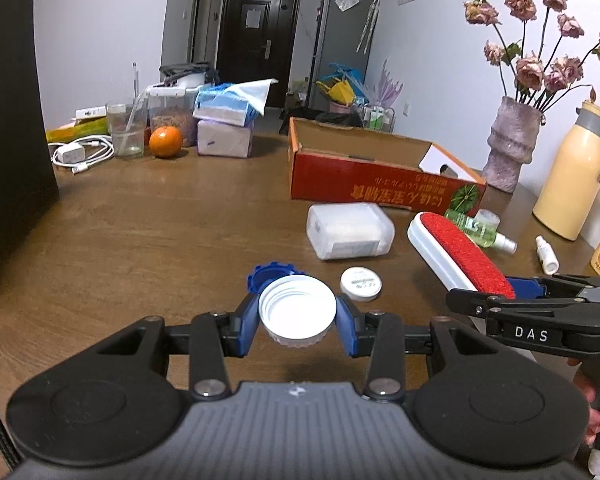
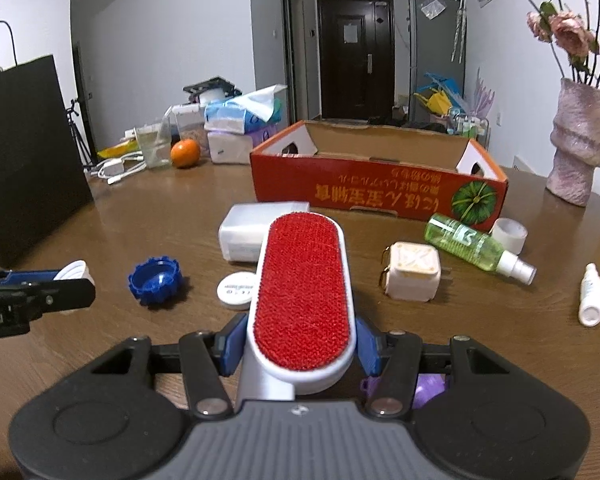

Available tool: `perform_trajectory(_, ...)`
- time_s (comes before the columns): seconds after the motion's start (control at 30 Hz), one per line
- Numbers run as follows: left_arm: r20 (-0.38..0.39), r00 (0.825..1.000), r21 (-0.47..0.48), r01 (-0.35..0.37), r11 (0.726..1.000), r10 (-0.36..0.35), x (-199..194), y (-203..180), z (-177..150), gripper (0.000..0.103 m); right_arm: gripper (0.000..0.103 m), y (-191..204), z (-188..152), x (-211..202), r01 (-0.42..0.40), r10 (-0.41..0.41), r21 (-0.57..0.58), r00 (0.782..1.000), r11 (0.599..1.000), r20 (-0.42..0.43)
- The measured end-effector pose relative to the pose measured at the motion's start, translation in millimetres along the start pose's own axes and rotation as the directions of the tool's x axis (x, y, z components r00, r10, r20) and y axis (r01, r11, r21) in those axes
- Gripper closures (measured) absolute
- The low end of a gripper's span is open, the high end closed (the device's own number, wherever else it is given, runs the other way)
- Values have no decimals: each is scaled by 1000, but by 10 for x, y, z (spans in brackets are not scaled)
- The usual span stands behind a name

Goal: Organize rigid objects
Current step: 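Carry the white cap and lint brush with both grippers over the cardboard box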

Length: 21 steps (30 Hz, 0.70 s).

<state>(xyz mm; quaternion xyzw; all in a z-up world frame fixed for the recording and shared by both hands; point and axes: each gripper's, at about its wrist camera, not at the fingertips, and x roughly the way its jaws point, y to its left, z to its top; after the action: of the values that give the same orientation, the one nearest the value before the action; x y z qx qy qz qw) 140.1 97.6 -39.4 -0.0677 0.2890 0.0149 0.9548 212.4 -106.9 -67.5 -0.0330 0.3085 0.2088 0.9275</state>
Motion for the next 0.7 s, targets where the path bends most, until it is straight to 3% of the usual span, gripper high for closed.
perform_trajectory(0.7,82,994,-14,68,998,-67,138,-458,579,61,48,-382,401,-138,47,-52,57,995,997,90)
